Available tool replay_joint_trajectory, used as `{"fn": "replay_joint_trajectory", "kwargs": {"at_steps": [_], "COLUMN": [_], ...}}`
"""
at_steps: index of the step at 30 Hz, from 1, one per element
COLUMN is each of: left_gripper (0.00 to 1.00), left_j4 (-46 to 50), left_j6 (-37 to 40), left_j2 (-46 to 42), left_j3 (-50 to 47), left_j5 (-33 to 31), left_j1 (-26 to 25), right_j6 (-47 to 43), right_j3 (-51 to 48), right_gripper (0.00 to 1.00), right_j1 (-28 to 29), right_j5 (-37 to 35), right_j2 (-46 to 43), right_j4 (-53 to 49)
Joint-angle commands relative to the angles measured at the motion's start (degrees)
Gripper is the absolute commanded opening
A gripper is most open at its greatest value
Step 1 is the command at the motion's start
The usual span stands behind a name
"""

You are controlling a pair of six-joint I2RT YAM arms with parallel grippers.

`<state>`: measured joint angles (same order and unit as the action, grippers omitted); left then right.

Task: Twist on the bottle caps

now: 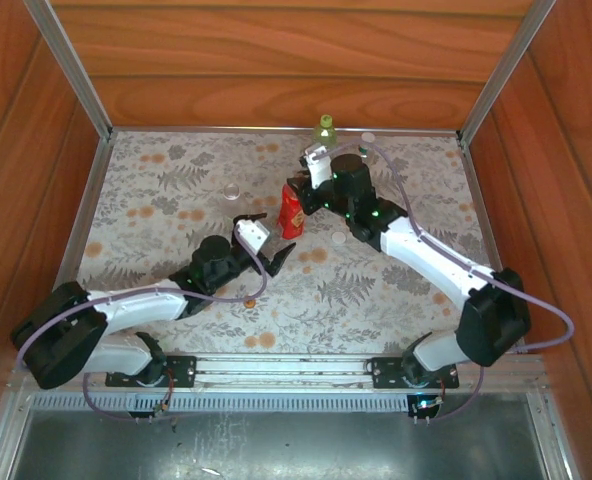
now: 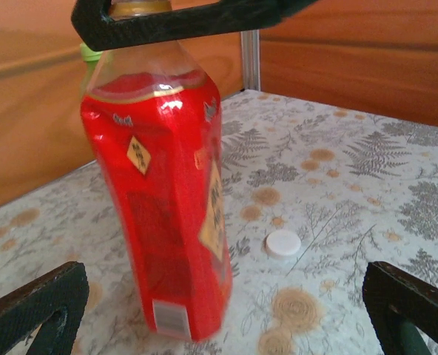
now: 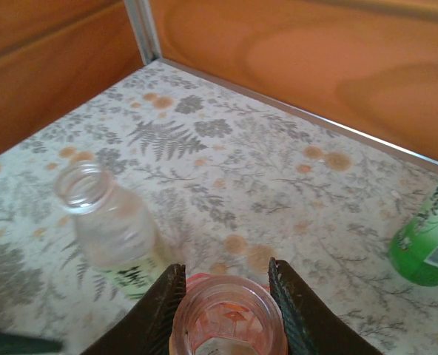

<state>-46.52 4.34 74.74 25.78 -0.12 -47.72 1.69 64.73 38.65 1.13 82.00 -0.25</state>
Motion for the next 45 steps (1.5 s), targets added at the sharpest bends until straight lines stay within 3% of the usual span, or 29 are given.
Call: {"fn": "replay_joint_trajectory", "kwargs": {"at_steps": [1,9,17,23,31,38,42,45], "left_gripper": [1.0,0.89,0.85,0.76,0.75,0.62,0.59,0.59], "left_j4": [-3.6,-4.3,-4.2,-4.3,-4.3,-4.3,-4.3,-4.4], "left_j6": [1.7,0.9,0.8,-0.7,-1.4,-1.8,-1.9,-2.3], "left_j2": [2.9,5.5,9.3,10.5,12.5,12.7,12.2,11.8], "left_j3": [3.1,7.6,11.6,12.8,14.3,14.6,14.2,13.6], "left_j5": [1.6,4.7,9.7,10.3,10.3,11.1,11.3,11.2], "left_j1": [0.6,3.4,3.4,3.4,3.5,3.4,3.6,3.8], "right_j6": [1.8,0.8,0.2,0.7,1.4,1.7,1.5,1.1], "right_j3": [-1.1,-3.3,-3.9,-4.2,-4.7,-4.6,-4.9,-4.8], "right_gripper": [0.23,0.24,0.24,0.24,0.25,0.27,0.35,0.57], "right_j1": [0.7,2.1,2.4,2.4,2.4,2.4,2.4,2.4], "right_j5": [-0.1,1.1,0.4,1.2,1.9,2.4,2.4,2.3], "right_j2": [-3.6,-7.2,-7.8,-8.0,-8.2,-8.8,-9.5,-10.7], "right_j4": [-1.4,-4.0,-3.5,-2.6,-2.1,-2.5,-3.1,-3.9]}}
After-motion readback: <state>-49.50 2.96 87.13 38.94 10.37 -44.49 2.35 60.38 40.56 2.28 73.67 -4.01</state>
